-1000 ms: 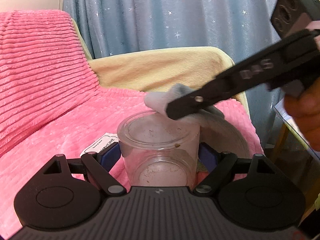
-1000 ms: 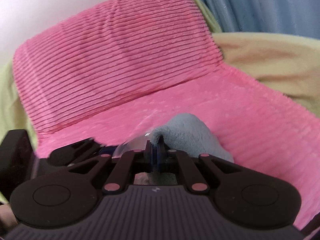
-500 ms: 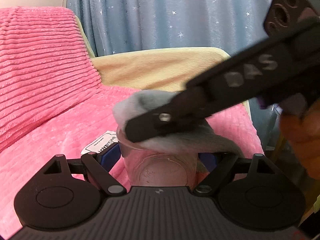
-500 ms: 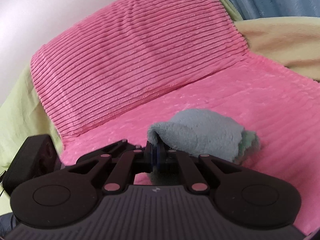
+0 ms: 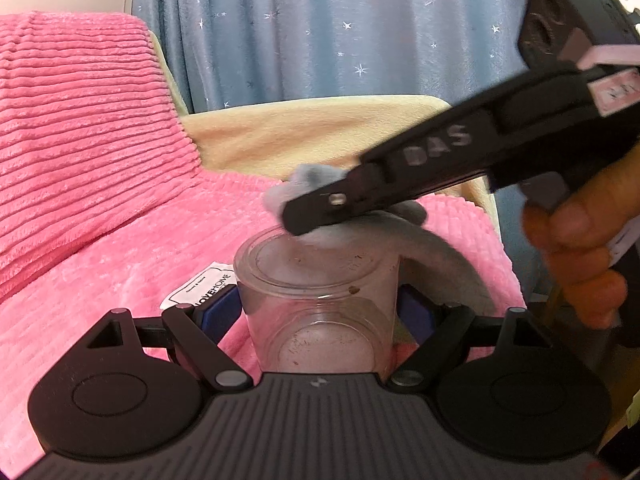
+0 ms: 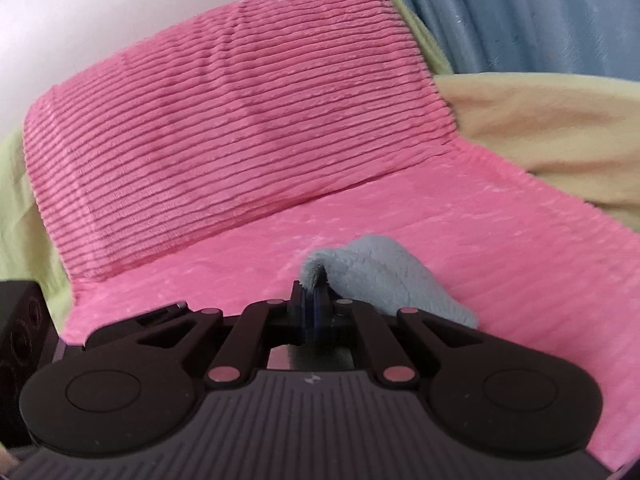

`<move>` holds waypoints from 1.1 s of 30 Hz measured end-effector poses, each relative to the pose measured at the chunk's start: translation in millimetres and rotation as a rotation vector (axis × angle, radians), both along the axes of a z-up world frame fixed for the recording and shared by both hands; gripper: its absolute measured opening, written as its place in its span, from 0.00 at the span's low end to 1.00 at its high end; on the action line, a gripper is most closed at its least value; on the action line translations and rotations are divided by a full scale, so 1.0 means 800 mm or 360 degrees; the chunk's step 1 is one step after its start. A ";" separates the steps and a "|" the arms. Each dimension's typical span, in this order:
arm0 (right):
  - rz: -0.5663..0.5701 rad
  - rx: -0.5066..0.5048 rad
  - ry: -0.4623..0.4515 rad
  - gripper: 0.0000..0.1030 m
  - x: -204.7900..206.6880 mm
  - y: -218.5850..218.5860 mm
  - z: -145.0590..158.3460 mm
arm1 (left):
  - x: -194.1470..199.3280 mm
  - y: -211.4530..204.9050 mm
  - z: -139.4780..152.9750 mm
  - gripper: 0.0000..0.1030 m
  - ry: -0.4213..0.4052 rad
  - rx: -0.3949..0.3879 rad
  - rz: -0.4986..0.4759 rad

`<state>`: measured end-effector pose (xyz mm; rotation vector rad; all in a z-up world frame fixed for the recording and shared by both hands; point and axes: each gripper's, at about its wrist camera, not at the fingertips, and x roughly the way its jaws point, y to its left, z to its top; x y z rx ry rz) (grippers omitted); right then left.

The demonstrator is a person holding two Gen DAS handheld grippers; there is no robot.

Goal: Clean container
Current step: 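Rub the cloth around the jar rim with the right tool, then keep wiping the jar rim and opening with the right tool's cloth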

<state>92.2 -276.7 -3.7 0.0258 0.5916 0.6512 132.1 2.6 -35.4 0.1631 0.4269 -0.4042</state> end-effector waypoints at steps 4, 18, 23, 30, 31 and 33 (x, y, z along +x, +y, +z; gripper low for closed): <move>0.0047 0.0062 0.0127 0.01 -0.008 -0.018 0.006 | -0.002 -0.022 0.003 0.82 0.0005 -0.0004 0.0048; 0.0090 0.0099 0.0172 0.00 -0.015 -0.023 0.005 | 0.002 0.010 -0.005 0.82 -0.0003 -0.0005 0.0035; 0.0070 0.0068 0.0136 0.00 -0.016 -0.020 0.005 | 0.004 0.014 -0.005 0.82 0.0002 -0.0014 0.0041; 0.0042 0.0024 0.0086 0.00 -0.017 -0.016 0.007 | 0.007 0.005 0.000 0.82 -0.0002 -0.0001 0.0047; 0.0038 0.0018 0.0078 0.00 -0.017 -0.015 0.007 | 0.008 0.003 0.000 0.82 -0.0002 0.0001 0.0046; 0.0030 0.0005 0.0064 0.00 -0.018 -0.014 0.007 | 0.008 0.004 0.001 0.82 -0.0002 0.0001 0.0043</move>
